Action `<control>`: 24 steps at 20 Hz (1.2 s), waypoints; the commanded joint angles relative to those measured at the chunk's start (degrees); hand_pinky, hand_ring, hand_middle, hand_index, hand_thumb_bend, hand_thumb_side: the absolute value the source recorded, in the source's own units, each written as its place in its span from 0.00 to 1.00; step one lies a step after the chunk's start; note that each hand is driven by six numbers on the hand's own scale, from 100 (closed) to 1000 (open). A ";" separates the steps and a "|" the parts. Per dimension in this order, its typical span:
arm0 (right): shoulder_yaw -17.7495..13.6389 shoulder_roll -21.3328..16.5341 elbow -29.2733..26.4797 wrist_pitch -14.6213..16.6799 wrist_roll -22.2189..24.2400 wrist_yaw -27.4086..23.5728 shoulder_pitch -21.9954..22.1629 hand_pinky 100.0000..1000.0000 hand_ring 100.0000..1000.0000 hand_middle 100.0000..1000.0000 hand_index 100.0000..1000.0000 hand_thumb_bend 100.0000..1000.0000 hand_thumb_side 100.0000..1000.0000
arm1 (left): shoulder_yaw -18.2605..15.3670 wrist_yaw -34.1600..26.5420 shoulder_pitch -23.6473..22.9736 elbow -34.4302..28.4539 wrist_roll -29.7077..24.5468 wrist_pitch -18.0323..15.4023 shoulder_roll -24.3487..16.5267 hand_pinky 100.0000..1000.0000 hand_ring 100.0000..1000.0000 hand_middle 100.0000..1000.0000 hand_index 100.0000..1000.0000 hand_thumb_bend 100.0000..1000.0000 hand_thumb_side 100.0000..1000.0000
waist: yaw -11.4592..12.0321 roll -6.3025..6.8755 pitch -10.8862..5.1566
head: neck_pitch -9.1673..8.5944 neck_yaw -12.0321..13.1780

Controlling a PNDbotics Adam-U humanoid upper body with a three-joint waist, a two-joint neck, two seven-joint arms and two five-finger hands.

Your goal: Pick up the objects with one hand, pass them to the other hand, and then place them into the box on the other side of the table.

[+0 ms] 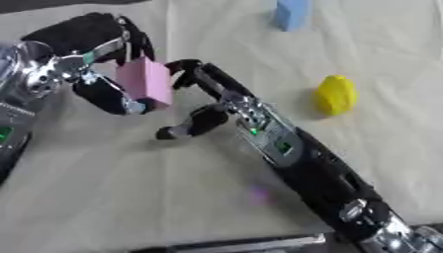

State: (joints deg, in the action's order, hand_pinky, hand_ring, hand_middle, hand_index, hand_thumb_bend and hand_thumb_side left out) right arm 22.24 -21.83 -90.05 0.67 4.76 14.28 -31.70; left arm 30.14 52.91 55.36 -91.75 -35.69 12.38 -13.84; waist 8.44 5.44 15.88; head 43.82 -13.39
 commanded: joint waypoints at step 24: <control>-1.00 -2.68 -2.70 -1.84 -1.96 -0.59 0.40 0.73 0.65 0.74 0.82 0.75 0.11 | -10.43 -6.14 -1.61 -5.02 6.28 8.85 -11.89 0.52 0.38 0.25 0.52 0.31 0.00 | 0.36 -0.01 -6.70 | 0.30 2.42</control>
State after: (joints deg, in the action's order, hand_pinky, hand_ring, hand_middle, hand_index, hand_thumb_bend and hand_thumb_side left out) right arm 21.74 -23.54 -91.15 -1.25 2.75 13.87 -30.72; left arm 21.05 47.43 52.97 -96.48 -29.85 20.60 -23.71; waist 8.75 5.44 15.88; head 43.82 -11.38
